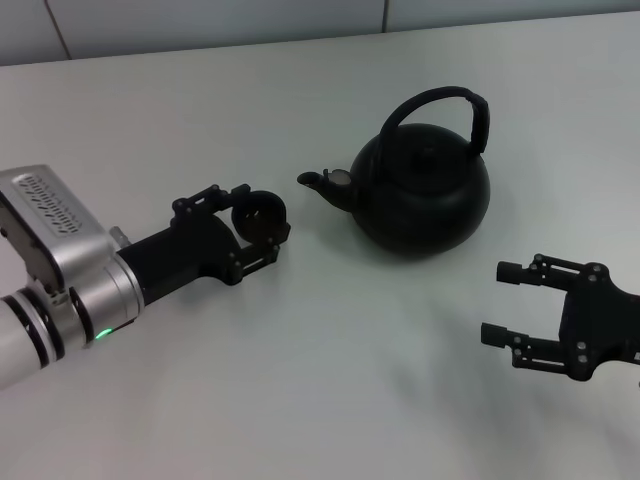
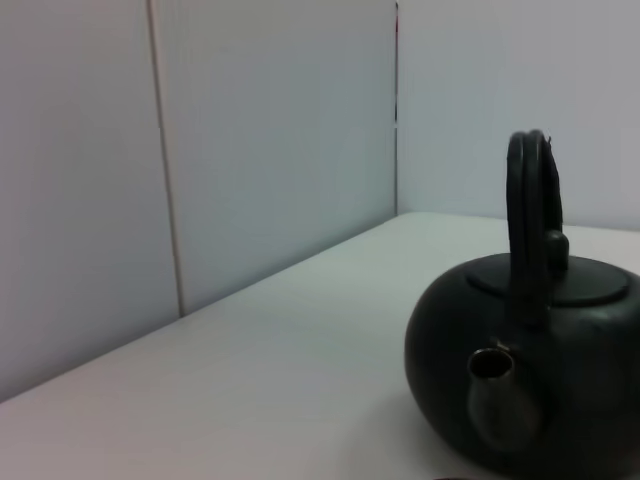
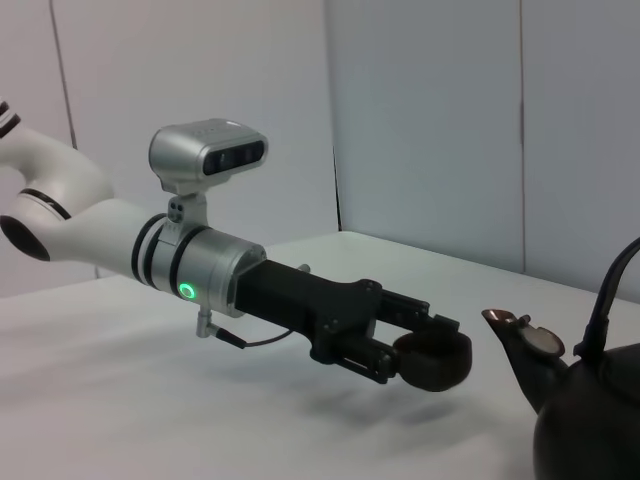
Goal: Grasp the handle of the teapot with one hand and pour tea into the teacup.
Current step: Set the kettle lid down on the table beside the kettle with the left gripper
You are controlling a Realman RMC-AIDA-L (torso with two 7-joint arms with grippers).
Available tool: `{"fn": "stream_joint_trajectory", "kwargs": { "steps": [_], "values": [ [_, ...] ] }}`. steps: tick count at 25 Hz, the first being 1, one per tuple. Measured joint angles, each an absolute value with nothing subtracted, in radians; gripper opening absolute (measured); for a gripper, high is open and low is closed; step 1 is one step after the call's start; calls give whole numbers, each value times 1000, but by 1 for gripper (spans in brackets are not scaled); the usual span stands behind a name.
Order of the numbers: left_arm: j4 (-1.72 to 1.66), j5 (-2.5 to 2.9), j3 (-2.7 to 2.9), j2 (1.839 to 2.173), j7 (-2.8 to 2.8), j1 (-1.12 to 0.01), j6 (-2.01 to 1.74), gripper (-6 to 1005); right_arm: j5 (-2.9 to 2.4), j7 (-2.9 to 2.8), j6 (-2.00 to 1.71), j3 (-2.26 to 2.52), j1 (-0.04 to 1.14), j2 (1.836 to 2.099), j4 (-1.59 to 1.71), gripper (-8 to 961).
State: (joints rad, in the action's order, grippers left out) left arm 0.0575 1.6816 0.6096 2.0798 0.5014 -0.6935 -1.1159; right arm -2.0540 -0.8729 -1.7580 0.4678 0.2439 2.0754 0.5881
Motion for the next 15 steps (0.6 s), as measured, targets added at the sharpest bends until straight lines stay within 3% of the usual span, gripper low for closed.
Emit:
{"fn": "stream_joint_trajectory", "kwargs": {
  "steps": [15],
  "values": [
    [108, 1685, 562, 2080, 426, -699, -1033, 696, -2054, -876, -1763, 468, 249, 2075, 590, 729]
  ]
}}
